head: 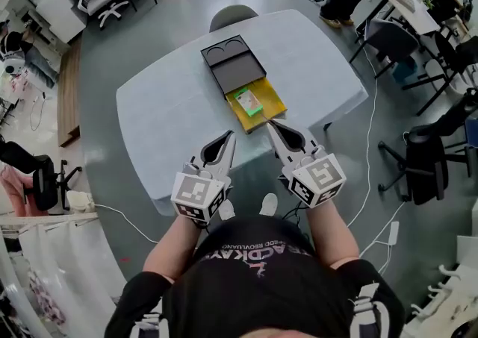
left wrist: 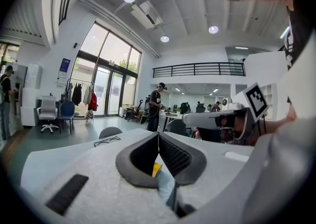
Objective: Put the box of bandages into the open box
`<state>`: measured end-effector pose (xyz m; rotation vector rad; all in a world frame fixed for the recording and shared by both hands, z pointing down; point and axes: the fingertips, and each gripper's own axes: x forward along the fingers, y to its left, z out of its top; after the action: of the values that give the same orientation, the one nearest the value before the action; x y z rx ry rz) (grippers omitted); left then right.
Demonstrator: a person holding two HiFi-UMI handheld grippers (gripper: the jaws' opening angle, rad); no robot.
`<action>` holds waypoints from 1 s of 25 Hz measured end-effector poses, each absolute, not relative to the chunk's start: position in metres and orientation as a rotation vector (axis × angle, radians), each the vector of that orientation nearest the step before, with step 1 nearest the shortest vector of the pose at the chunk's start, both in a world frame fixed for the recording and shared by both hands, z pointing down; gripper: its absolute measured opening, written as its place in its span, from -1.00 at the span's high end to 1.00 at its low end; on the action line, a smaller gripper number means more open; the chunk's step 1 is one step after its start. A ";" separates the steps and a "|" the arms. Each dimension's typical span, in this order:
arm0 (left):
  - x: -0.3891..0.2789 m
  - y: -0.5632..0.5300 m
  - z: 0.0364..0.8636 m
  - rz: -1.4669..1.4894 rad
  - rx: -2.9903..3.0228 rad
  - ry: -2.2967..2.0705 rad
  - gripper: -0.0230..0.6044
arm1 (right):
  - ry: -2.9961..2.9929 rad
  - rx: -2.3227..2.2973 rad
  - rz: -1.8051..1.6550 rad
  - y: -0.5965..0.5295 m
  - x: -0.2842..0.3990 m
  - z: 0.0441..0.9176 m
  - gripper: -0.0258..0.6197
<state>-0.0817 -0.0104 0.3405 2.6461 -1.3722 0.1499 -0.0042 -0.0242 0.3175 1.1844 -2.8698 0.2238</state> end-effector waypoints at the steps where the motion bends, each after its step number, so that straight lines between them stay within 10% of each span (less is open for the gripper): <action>1: -0.084 -0.011 0.341 0.146 2.648 -1.361 0.87 | -2.859 1.200 0.235 -0.023 -0.006 0.320 0.89; 25: -0.117 -0.021 0.349 0.135 2.659 -1.288 0.87 | -2.794 1.243 0.272 -0.027 -0.038 0.338 0.89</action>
<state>-0.1167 -0.0211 0.3491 2.6588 -1.2876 0.1348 -0.0382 -0.0267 0.3379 1.2430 -2.7936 0.2725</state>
